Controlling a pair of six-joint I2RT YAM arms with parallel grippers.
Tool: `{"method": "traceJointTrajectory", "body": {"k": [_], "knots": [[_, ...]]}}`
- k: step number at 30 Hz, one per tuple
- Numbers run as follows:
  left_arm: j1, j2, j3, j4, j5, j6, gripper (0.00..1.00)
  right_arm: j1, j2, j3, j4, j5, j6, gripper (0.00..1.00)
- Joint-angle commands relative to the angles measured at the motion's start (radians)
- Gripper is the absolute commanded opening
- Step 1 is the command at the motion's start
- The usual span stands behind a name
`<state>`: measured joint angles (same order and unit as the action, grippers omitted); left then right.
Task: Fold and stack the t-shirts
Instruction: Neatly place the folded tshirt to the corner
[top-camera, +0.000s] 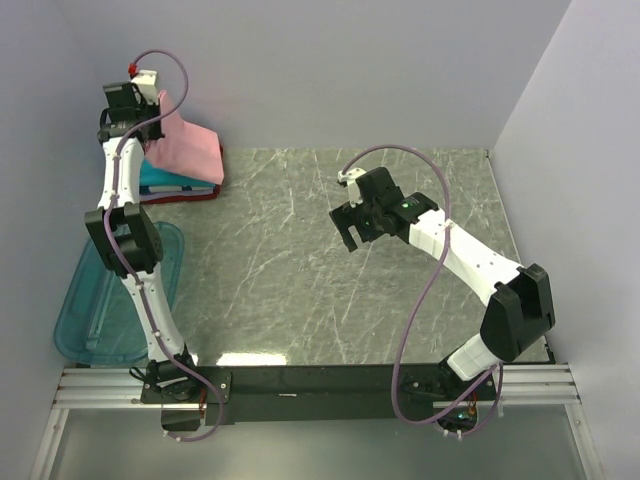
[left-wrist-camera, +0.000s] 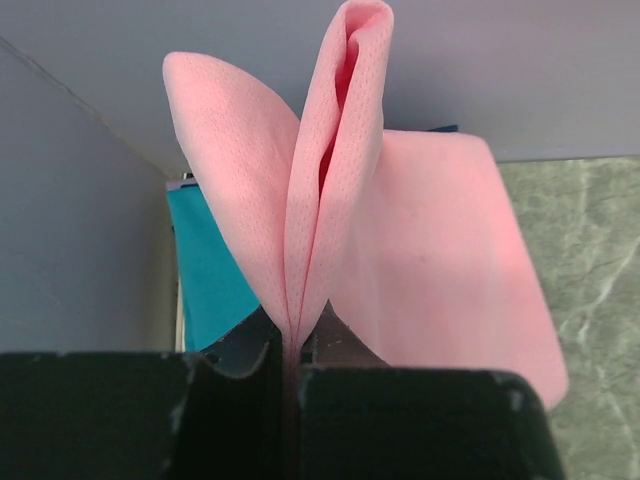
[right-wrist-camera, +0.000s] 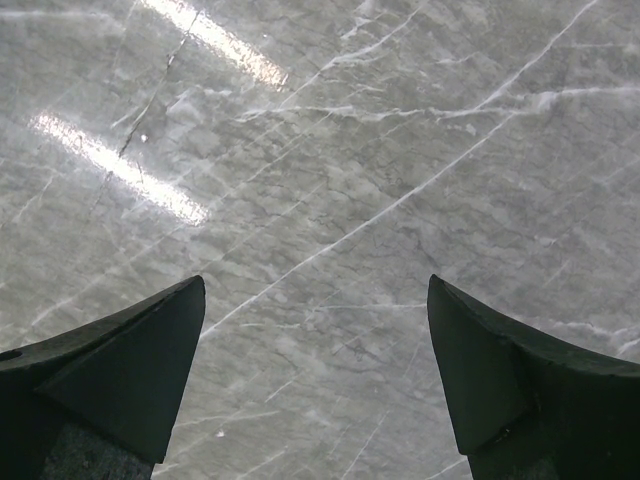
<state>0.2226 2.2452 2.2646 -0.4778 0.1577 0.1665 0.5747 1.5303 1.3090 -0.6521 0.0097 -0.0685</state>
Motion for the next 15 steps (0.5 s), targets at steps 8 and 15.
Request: {"method": "traceJointTrajectory", "body": {"k": [8,15], "knots": [[0.044,0.039,0.062,0.048,0.049,0.080,0.00,-0.006,0.027,0.058,-0.014,-0.007,0.012,0.98],[0.052,0.085,0.078,0.064,0.037,0.129,0.00,-0.006,0.034,0.055,-0.012,-0.008,0.013,0.98]]}}
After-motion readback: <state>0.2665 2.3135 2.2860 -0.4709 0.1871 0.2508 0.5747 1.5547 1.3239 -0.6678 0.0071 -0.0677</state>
